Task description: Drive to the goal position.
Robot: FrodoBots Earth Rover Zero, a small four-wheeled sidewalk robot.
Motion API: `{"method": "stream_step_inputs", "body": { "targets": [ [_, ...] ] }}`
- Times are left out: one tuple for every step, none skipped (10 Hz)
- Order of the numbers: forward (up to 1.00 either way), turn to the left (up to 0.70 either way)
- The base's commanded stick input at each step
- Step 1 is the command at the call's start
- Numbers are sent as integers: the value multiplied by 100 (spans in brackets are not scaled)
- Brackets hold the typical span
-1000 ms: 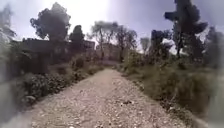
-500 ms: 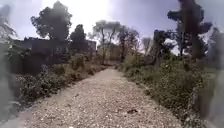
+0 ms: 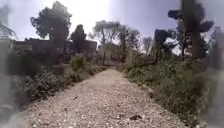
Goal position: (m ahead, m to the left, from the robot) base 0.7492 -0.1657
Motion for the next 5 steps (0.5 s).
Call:
{"method": "stream_step_inputs", "body": {
  "targets": [
    [70, 0],
    [70, 0],
    [70, 0],
    [70, 0],
    [70, 0]
  ]
}}
